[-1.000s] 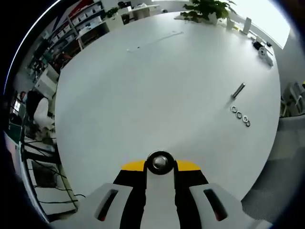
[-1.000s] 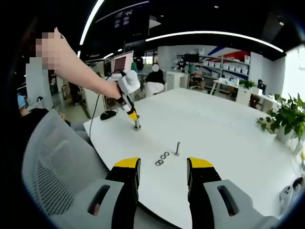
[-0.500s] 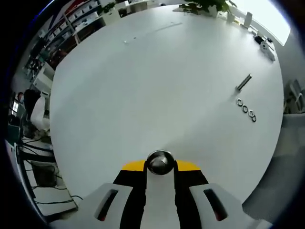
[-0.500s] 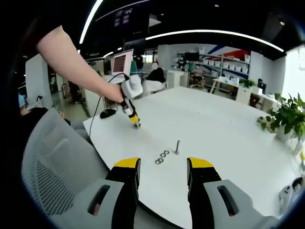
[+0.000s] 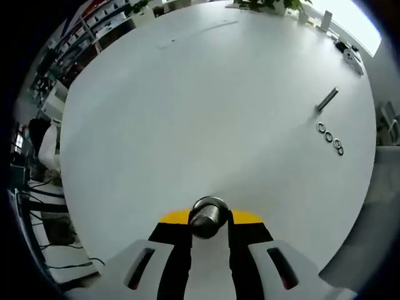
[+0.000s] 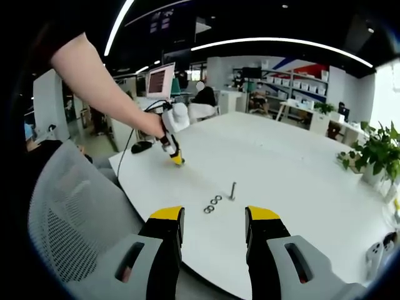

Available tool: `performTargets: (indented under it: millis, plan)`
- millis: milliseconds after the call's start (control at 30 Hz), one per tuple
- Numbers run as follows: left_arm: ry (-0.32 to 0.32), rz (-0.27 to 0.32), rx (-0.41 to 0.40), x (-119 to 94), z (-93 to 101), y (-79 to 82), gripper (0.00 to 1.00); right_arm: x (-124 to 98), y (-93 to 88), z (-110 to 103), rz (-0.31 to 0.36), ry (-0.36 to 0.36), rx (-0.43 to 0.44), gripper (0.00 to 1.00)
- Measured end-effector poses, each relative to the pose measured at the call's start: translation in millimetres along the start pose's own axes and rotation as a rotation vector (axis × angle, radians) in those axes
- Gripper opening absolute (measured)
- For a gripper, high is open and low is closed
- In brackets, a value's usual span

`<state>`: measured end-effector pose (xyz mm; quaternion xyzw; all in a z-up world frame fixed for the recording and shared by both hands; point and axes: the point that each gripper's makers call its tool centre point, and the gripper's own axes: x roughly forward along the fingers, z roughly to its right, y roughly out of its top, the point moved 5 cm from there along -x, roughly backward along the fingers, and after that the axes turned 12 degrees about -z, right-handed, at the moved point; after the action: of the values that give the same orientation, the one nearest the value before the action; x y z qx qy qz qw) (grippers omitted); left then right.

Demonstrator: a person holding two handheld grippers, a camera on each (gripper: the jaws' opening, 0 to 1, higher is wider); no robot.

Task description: Place the washer onto the threaded stud by aligning its center hole with the stud, sliding it down to the base, and recovering from edge contact or off-axis alignment until the washer reaches the visible bottom stop.

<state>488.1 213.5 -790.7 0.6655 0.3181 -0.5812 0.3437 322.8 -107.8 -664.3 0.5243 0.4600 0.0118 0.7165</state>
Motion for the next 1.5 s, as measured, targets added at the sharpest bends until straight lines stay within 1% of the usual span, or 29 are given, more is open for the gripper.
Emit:
performTargets:
  millis: [167,300,367,400,467,500,533,567,767,967,1100,1167,1300,1367,1500]
  plan:
    - [-0.011,0.007,-0.023,0,0.2,-0.4,0.19,0,0.8,-1,0.005,0.004,0.001,0.41]
    - [-0.006,0.006,-0.018,0,-0.1,-0.2,0.2,0,0.1,-1,-0.001,0.004,-0.003,0.41]
    - [0.001,0.012,0.004,0,0.7,-0.2,0.2,0,0.0,0,-0.002,0.004,-0.001,0.41]
    - [0.011,0.018,0.033,-1,1.0,-0.1,0.2,0,0.0,0,-0.003,0.004,-0.001,0.41]
    - [0.008,0.016,0.031,-2,1.4,-0.8,0.21,0,0.6,0,0.001,0.004,-0.002,0.41]
    - [0.009,0.027,0.022,-4,0.3,-0.1,0.23,0,0.4,-1,0.0,0.006,-0.002,0.41]
    - [0.012,0.052,0.007,-7,-1.0,2.0,0.25,1,0.2,-1,-0.002,0.007,-0.002,0.41]
    - [0.003,0.067,-0.02,-9,-1.5,2.9,0.27,1,-0.1,-1,-0.005,0.008,-0.004,0.41]
    - [-0.008,0.113,-0.082,-25,-7.0,2.4,0.26,1,0.7,-2,0.0,0.013,-0.009,0.41]
    - [-0.008,0.149,-0.1,-36,-0.4,-1.5,0.26,1,1.2,-3,0.004,0.02,-0.01,0.41]
    - [-0.008,0.169,-0.088,-46,7.9,-3.3,0.26,0,1.4,-3,0.006,0.021,-0.006,0.41]
    - [-0.009,0.181,-0.09,-48,7.0,-3.4,0.26,0,1.7,-3,0.007,0.023,-0.005,0.41]
    - [-0.013,0.24,-0.121,-63,7.0,-1.7,0.27,1,1.5,-4,0.004,0.03,-0.003,0.41]
    - [-0.003,0.263,-0.129,-71,6.7,-2.2,0.28,0,3.6,-5,0.019,0.037,0.001,0.41]
    - [0.013,0.342,-0.138,-91,5.2,-1.2,0.28,0,2.5,-6,0.011,0.042,0.002,0.41]
